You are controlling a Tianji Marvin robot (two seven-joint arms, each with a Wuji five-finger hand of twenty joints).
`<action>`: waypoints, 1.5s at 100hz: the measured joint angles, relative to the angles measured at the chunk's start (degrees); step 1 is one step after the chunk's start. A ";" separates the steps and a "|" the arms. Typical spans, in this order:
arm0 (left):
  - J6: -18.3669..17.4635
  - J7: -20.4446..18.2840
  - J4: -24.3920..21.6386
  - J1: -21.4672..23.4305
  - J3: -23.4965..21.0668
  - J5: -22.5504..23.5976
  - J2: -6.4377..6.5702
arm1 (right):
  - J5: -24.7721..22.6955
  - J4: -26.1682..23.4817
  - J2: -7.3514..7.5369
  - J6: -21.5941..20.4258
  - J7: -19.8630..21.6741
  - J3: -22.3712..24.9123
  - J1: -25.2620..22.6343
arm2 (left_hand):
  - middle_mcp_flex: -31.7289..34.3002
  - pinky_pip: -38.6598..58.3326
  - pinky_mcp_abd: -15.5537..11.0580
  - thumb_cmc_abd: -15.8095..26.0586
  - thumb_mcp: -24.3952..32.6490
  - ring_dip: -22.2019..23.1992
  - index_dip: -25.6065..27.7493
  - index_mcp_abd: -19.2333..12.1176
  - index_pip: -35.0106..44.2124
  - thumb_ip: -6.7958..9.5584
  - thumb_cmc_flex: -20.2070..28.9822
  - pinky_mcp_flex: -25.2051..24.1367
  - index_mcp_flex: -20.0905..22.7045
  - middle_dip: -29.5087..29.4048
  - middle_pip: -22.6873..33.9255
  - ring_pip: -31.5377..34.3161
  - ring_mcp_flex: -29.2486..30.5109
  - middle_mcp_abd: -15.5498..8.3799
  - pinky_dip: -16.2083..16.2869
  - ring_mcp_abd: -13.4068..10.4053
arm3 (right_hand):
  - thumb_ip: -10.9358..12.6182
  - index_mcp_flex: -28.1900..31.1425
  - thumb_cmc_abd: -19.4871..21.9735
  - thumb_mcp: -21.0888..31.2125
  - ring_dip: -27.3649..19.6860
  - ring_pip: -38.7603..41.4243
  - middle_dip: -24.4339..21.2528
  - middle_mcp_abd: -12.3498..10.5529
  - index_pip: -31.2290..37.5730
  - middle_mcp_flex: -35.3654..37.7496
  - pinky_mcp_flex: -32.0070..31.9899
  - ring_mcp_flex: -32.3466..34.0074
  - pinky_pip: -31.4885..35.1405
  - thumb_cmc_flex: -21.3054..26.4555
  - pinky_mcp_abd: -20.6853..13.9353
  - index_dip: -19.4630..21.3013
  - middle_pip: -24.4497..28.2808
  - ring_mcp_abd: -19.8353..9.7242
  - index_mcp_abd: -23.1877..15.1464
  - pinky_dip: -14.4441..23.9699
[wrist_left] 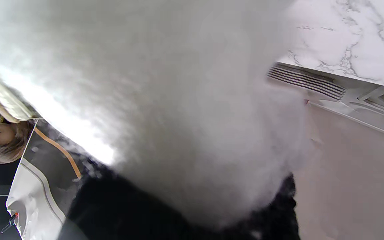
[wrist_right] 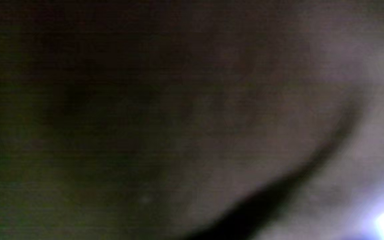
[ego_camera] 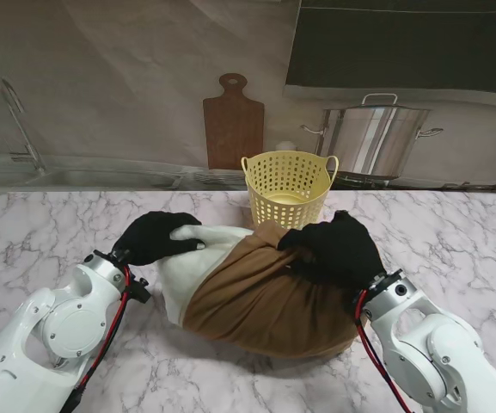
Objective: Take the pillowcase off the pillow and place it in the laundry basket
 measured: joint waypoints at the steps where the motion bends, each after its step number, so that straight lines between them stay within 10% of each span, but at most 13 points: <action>1: 0.01 0.01 0.03 -0.01 0.00 0.02 0.00 | -0.07 -0.09 0.00 -0.01 0.00 0.19 -0.20 | 0.12 0.00 0.00 0.00 0.00 0.02 0.00 0.00 0.07 -0.20 -0.06 0.01 0.00 0.00 0.00 0.02 0.01 0.00 0.00 -0.01 | -0.01 0.00 0.01 0.00 0.00 0.00 0.07 0.00 0.00 0.00 0.00 0.00 0.01 -0.01 0.00 0.01 0.00 -0.08 -0.27 0.00; 32: -0.04 1.34 0.43 0.46 -0.93 0.36 -0.30 | 3.51 0.21 0.21 0.58 -1.05 0.93 -1.97 | 0.59 0.00 0.00 0.00 -0.01 0.53 0.15 -0.01 0.80 -0.37 -1.72 0.44 0.01 0.10 0.09 0.67 0.44 -0.02 0.00 -0.05 | -0.04 0.63 0.52 1.09 0.22 2.93 1.35 0.25 0.00 0.66 1.43 0.09 2.08 -0.01 -0.01 1.98 0.58 -0.17 -0.40 0.59; 105: -1.13 7.63 2.95 2.32 -8.22 3.38 -0.87 | 11.26 9.04 -0.23 3.49 -2.68 -13.65 12.32 | 1.22 -0.01 0.00 -0.93 -0.02 0.78 0.87 0.26 1.80 -0.41 -0.41 0.54 0.08 0.72 0.74 1.17 0.67 -0.02 0.10 -0.05 | -0.04 2.72 0.49 4.98 2.36 7.52 2.20 2.48 2.12 2.19 4.49 3.48 4.26 0.07 0.13 3.55 3.40 2.04 0.50 0.75; 132: -2.31 12.67 3.13 1.60 -7.25 2.14 -1.38 | 11.70 10.17 -0.71 4.71 -3.30 -14.79 13.98 | -26.16 -0.05 6.93 7.62 -2.84 -5.25 -4.99 2.83 -19.18 0.71 -0.81 -25.25 -8.70 -17.81 -5.33 -15.76 -22.98 5.82 0.32 7.24 | -0.04 2.99 0.44 5.24 2.38 8.06 2.18 3.73 3.80 2.81 4.73 4.39 4.26 1.70 0.13 3.72 3.52 3.26 1.02 0.75; 150: -6.48 13.61 1.42 1.61 -7.27 1.06 -1.69 | 11.72 10.31 -0.71 5.12 -3.25 -14.74 14.05 | -40.03 -0.07 8.28 10.06 -2.68 -10.24 -9.05 3.71 -24.03 2.38 -6.21 -32.66 -14.79 -23.34 -11.51 -21.79 -34.80 7.60 -2.44 8.35 | -0.04 3.01 0.44 5.27 2.43 8.17 2.18 3.79 4.34 2.82 4.73 4.43 4.26 2.05 0.13 4.25 3.94 3.41 1.02 0.75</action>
